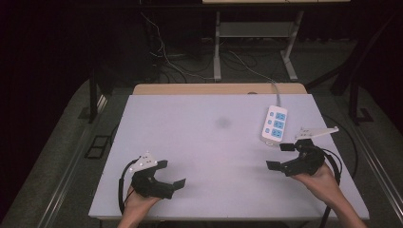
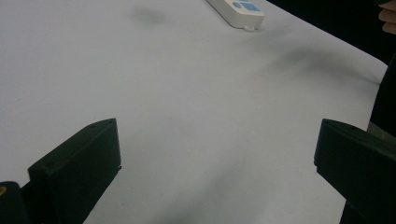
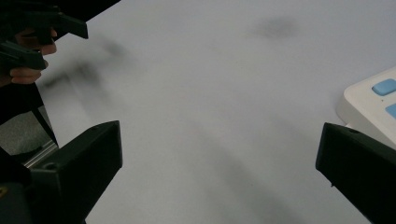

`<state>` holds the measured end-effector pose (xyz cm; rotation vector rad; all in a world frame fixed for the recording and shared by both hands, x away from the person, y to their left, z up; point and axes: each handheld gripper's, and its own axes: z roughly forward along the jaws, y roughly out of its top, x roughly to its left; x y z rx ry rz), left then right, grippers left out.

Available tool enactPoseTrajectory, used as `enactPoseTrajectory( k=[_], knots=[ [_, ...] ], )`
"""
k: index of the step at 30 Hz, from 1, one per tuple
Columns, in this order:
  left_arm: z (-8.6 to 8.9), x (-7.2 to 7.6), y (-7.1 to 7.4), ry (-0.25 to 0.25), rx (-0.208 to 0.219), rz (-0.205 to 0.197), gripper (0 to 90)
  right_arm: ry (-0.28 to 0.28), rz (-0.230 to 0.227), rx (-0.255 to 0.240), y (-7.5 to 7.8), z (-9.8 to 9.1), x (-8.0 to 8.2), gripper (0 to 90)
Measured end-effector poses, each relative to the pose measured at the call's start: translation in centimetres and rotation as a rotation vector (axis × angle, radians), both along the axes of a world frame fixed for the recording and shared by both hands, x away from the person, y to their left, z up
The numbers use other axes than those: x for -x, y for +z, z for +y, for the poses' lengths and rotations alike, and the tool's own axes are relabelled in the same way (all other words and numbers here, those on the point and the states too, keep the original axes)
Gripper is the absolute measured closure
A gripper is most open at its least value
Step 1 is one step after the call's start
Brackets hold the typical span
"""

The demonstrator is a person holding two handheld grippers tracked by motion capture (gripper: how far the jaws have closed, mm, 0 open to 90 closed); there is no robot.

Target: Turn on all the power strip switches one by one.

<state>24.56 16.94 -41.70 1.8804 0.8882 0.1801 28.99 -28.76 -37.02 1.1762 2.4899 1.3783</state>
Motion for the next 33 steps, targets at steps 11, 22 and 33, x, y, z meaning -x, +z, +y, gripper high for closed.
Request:
enactPoseTrajectory(
  k=[11,22,33],
  knots=[
    [-0.1,0.0,-0.1,-0.009,0.002,0.01,0.0,0.0,0.003,0.029,1.3,-0.2,-2.3,0.6],
    [-0.1,0.0,-0.2,-0.019,0.008,0.011,0.0,0.014,0.002,0.082,2.0,0.1,-4.0,0.6],
    [-0.1,-0.1,-0.3,-0.021,0.007,0.011,0.0,0.014,0.027,0.123,1.7,0.5,-6.1,0.6]
  ],
)
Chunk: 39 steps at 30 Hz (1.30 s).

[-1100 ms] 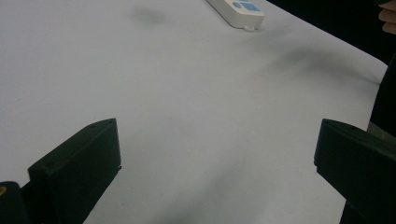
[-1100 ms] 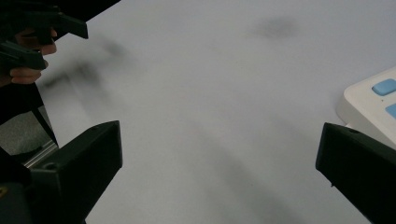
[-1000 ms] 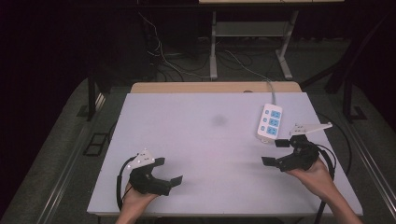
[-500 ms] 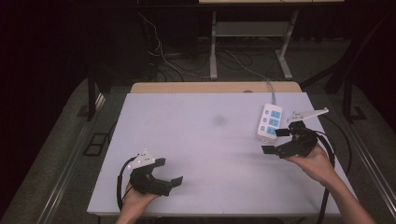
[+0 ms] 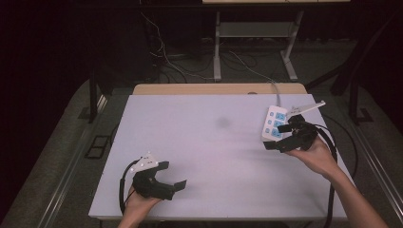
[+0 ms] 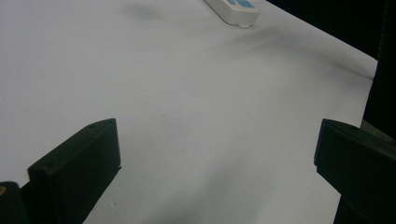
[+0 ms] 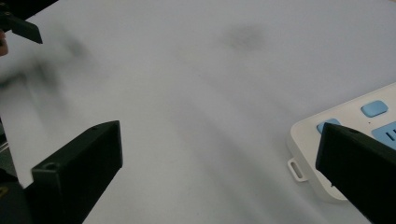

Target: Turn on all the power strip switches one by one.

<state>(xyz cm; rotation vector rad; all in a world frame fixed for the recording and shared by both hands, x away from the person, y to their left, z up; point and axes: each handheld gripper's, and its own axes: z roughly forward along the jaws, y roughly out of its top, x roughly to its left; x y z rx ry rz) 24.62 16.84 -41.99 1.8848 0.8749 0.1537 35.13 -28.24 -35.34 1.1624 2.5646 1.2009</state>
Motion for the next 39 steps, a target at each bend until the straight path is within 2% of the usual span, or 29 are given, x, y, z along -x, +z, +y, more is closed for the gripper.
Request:
enactPoseTrajectory(
  k=[10,21,24,26,28,31,34,39],
  knots=[
    [-0.1,0.0,0.0,-0.001,-0.002,0.003,0.0,-0.027,0.014,0.027,-0.7,-0.6,-2.2,0.6],
    [0.0,0.0,0.0,0.002,0.0,0.001,0.0,-0.049,0.009,0.038,-0.3,-1.0,-4.0,0.7],
    [-0.1,0.0,0.0,0.001,-0.002,0.001,0.0,-0.047,0.006,0.03,-0.2,-1.3,-4.3,14.9],
    [-0.1,0.0,0.0,0.0,-0.003,0.001,0.0,-0.053,-0.007,0.063,-0.3,-1.4,-4.5,23.4],
    [-0.1,0.0,0.0,-0.001,-0.003,0.001,0.0,-0.034,0.007,0.059,-0.5,-1.5,-4.8,33.0],
    [-0.1,0.0,0.0,0.002,-0.001,-0.001,0.0,-0.032,0.025,0.061,-0.9,-1.6,-5.1,41.7],
    [0.0,0.0,0.0,0.004,-0.001,-0.003,0.0,-0.049,0.019,0.06,-1.1,-1.8,-5.5,48.9],
    [0.1,0.1,0.1,0.012,0.007,-0.01,0.0,-0.079,0.04,0.021,-1.5,-2.3,-6.2,62.8]
  ],
)
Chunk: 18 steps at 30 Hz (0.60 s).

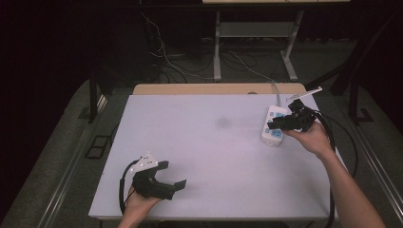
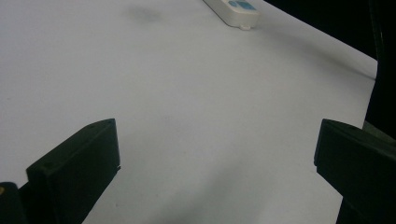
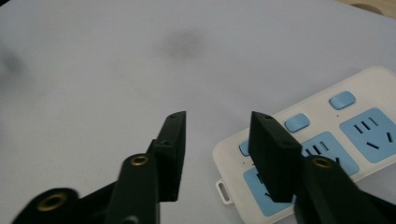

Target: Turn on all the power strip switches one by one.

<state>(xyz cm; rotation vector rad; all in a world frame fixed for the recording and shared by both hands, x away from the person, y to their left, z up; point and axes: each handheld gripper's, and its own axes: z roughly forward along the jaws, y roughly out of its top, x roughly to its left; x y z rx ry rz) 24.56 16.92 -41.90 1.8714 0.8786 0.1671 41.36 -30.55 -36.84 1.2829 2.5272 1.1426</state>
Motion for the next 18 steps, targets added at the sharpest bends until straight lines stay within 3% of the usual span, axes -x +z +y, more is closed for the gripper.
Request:
enactPoseTrajectory(
  k=[2,10,18],
  knots=[
    [0.1,0.0,0.0,0.004,0.005,0.001,0.0,-0.008,0.022,-0.015,-0.4,-0.2,-0.4,73.8],
    [0.2,0.0,0.0,0.006,0.003,0.0,0.0,-0.033,0.036,-0.014,-1.0,0.0,-1.1,89.2],
    [0.1,0.0,0.0,0.005,0.002,0.003,0.0,-0.032,0.047,0.014,-1.8,0.4,-1.6,90.0]
  ],
)
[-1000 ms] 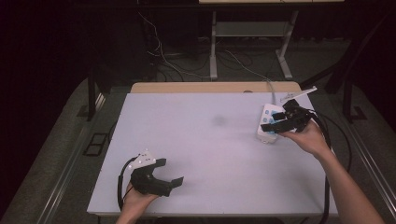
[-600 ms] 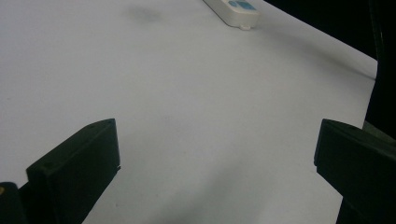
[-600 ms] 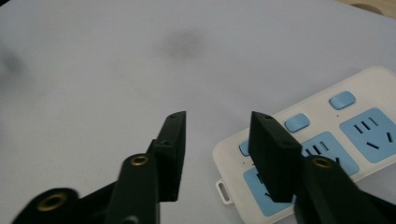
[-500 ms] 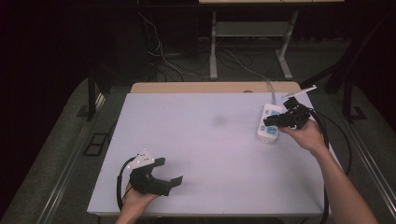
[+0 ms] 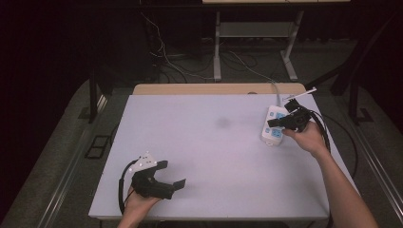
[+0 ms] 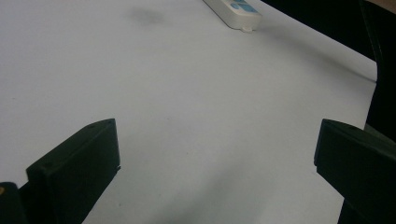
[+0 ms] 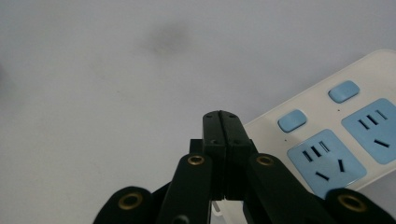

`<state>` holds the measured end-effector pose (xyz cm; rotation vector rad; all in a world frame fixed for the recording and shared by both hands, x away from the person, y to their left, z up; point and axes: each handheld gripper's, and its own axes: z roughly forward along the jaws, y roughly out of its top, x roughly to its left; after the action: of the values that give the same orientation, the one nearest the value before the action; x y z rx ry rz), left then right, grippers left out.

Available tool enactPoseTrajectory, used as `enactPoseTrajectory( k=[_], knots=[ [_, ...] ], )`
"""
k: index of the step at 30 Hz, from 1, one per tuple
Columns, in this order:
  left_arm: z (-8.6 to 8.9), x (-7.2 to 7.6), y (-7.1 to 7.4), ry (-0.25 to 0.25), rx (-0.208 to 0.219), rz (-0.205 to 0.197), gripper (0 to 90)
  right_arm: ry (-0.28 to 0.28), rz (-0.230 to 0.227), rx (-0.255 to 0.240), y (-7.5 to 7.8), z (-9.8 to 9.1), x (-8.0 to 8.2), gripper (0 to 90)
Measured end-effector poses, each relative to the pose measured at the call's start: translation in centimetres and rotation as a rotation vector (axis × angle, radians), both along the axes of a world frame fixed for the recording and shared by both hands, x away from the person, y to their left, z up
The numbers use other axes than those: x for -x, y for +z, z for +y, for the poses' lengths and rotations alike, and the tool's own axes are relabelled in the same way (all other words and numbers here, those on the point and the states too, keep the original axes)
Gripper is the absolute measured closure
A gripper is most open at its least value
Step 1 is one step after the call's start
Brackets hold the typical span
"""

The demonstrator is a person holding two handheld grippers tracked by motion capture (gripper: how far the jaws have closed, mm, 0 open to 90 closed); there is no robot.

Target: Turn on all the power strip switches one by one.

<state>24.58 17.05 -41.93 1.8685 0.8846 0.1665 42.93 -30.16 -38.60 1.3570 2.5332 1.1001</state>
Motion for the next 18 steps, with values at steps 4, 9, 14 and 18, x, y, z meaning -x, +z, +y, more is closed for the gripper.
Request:
enactPoseTrajectory(
  k=[4,9,14,18],
  knots=[
    [0.0,0.0,0.0,0.001,0.0,0.001,0.0,0.007,0.017,0.023,-0.5,0.3,-0.3,90.0],
    [0.0,-0.1,0.0,-0.003,-0.003,-0.001,0.0,0.005,0.031,0.041,-1.2,0.5,-0.6,90.0],
    [-0.1,-0.1,-0.1,-0.003,-0.004,0.0,0.0,-0.005,0.033,0.05,-1.6,0.6,-0.8,90.0],
    [-0.1,-0.1,-0.1,-0.005,-0.005,0.0,0.0,-0.016,0.038,0.065,-1.9,0.6,-1.0,90.0]
  ],
)
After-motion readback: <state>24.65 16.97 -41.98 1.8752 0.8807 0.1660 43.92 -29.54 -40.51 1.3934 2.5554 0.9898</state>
